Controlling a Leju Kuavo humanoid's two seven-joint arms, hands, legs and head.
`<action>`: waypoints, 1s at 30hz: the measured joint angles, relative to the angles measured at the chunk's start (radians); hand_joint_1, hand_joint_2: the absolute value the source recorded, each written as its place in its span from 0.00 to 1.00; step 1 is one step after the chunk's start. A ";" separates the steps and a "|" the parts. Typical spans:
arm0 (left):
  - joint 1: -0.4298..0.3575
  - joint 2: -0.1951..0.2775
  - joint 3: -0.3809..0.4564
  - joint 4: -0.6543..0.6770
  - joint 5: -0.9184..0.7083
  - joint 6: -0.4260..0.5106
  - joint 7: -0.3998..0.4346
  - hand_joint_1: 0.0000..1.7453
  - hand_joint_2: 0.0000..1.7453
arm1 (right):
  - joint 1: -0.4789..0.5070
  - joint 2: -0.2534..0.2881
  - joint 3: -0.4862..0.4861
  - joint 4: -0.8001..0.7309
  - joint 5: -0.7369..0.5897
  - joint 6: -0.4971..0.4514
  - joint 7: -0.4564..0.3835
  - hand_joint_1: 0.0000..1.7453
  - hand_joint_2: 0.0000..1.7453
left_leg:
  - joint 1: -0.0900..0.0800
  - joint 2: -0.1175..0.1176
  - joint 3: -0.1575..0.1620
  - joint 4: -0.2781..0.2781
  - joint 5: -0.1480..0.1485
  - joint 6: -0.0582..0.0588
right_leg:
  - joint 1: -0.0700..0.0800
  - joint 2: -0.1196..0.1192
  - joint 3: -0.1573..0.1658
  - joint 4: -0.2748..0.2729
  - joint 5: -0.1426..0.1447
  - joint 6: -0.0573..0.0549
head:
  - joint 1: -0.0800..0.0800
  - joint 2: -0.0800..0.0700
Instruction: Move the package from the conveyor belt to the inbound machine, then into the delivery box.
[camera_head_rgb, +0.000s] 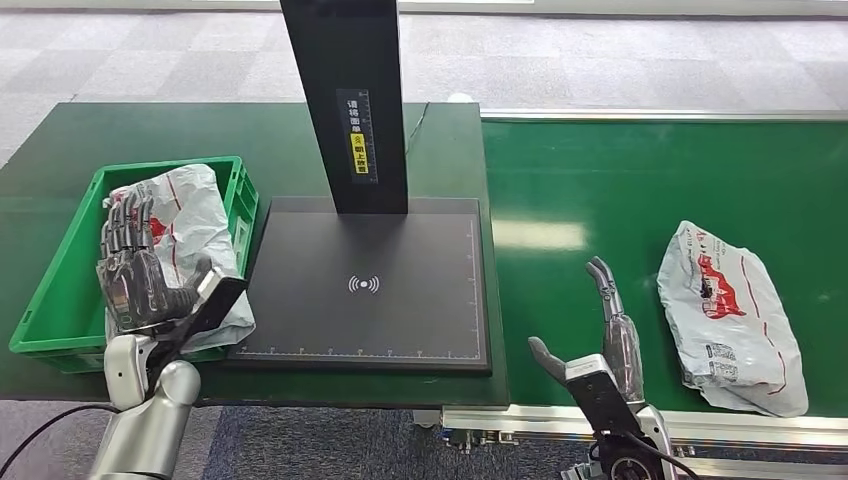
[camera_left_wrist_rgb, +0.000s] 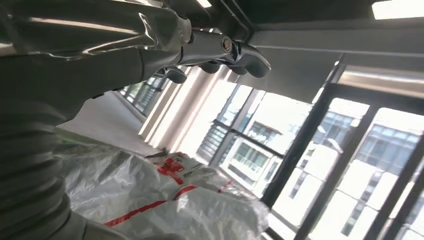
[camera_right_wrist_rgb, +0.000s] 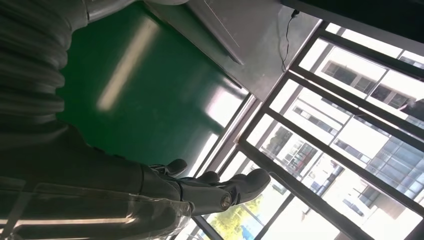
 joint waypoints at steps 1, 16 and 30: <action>0.007 -0.033 0.040 -0.043 0.042 0.001 -0.116 0.00 1.00 | -0.002 0.001 0.000 0.003 -0.001 0.000 -0.005 0.00 1.00 | 0.000 0.000 0.000 0.000 0.000 0.000 | 0.000 0.000 0.000 0.000 0.000 0.000 | 0.000 0.000; 0.193 -0.224 0.038 -0.657 0.494 -0.003 -0.414 0.00 1.00 | -0.031 -0.008 0.019 0.068 -0.054 -0.023 -0.047 0.00 1.00 | 0.000 0.000 0.000 0.000 -0.001 0.000 | 0.000 0.000 -0.001 0.000 -0.001 0.001 | 0.000 0.000; 0.271 -0.115 -0.446 -0.302 1.057 -0.561 -0.212 0.00 1.00 | -0.060 -0.022 0.035 0.089 -0.234 0.153 -0.096 0.00 1.00 | -0.001 0.000 0.000 0.000 -0.001 0.000 | -0.001 0.000 -0.001 -0.001 -0.001 0.001 | 0.000 0.000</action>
